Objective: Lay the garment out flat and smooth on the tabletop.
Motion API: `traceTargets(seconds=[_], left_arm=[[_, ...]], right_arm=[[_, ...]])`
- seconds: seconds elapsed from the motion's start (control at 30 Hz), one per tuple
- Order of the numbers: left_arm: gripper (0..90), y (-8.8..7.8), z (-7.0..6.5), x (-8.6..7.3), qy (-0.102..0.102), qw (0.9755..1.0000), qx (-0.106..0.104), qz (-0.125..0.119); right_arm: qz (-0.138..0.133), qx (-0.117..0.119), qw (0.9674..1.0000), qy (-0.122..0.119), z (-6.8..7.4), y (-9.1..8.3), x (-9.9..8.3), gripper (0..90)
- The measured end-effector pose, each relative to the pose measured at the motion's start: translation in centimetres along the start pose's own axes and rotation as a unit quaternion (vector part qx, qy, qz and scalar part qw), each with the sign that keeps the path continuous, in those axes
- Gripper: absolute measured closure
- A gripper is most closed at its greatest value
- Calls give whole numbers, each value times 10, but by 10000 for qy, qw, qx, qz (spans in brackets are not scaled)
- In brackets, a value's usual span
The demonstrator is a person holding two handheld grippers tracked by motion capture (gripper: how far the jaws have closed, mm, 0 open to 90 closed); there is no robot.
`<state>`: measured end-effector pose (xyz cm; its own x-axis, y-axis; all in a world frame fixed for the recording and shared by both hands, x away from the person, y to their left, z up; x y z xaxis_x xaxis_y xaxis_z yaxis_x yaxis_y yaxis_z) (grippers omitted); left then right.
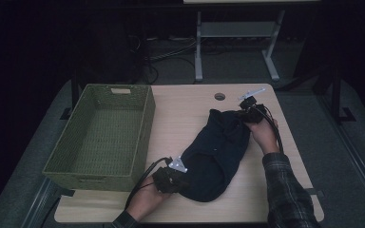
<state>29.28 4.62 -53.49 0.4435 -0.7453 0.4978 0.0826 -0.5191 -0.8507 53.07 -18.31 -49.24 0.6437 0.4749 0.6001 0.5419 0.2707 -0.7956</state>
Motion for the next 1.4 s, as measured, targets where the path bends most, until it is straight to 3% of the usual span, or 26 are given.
traceTargets(seconds=[0.17, 0.27, 0.37, 0.5, 0.53, 0.57, 0.6, 0.7, 0.73, 0.93, 1.03, 1.17, 1.3, 1.4], left_arm=[[900, 0, 0, 0, 2, 10000, 3, -6], [900, 0, 0, 0, -36, 10000, -24, -15], [900, 0, 0, 0, -2, 10000, -12, -10], [889, 1, 0, 1, -26, 10000, -60, -53], [869, 0, 0, 2, -13, 9999, -53, -84], [847, 0, 0, 2, -13, 9999, -53, -84], [819, -1, 0, 5, -7, 9999, -13, -149], [787, -2, 1, 6, 22, 9999, -13, -133], [756, -3, 1, 8, -23, 9998, -7, -177], [685, -12, 1, 21, 24, 9995, 64, -323], [686, -17, 3, 27, 82, 9993, 103, -339], [788, -27, 6, 42, 145, 9986, 201, -459], [895, -33, 16, 57, 105, 9976, 369, -579], [900, -35, 29, 69, 55, 9968, 530, -600]], right_arm=[[-4, 144, 9997, 177, -2, 5, -4, 789], [-230, 251, 9990, 273, 1, -3, 1, 621], [-439, 311, 9978, 378, 2, -16, 7, 588], [-552, 443, 9965, 438, 5, -29, 8, 614], [-602, 483, 9961, 428, 8, -38, 7, 690], [-602, 483, 9961, 428, 8, -38, 7, 690], [-686, 566, 9952, 406, 13, -48, 3, 797], [-615, 704, 9949, 377, 19, -53, -4, 856], [-675, 687, 9950, 246, 25, -59, -10, 897], [-596, 843, 9945, 179, 39, -68, -30, 900], [-638, 864, 9941, 128, 45, -72, -36, 900], [-621, 938, 9936, 58, 59, -77, -48, 900], [-594, 1042, 9928, 32, 72, -80, -62, 900], [-632, 1070, 9922, -21, 83, -81, -74, 900]])
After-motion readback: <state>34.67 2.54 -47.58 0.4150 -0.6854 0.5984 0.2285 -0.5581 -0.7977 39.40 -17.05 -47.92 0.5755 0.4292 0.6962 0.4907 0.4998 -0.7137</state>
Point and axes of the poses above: each handheld gripper's, and its own axes: y roughly forward along the jaws, x roughly out of its top, z roughly to its left, the point moved 10 cm from there along y, roughly forward along the jaws, and after that the axes turned 4 degrees about z, right-handed, at the moved point
